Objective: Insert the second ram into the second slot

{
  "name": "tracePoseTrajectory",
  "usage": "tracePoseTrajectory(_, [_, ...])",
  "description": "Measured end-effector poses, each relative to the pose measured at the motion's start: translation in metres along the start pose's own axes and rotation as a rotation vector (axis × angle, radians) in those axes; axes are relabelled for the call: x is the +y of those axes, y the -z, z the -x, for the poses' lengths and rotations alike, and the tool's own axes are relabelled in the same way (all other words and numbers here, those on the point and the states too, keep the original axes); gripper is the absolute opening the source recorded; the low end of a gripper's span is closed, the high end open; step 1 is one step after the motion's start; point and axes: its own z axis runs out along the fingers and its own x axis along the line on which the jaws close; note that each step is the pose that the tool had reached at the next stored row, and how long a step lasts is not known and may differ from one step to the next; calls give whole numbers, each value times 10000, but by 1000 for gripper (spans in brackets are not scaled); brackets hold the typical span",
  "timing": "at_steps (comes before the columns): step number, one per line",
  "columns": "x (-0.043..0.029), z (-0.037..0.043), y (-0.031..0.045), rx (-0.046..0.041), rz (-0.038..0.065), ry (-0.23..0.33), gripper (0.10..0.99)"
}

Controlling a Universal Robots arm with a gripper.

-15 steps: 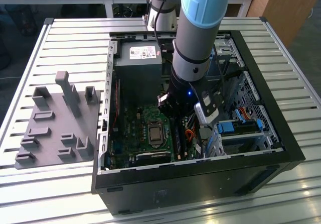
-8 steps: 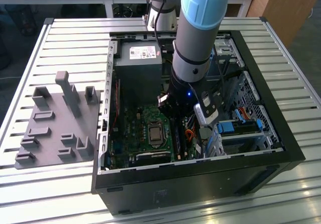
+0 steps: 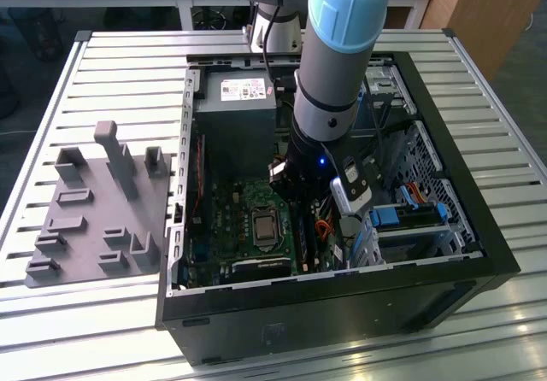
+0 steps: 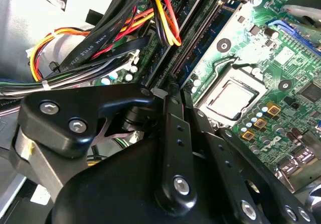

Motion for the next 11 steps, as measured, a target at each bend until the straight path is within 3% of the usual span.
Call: tracePoseTrajectory(11, [-1,1,-23,0,0,0,137])
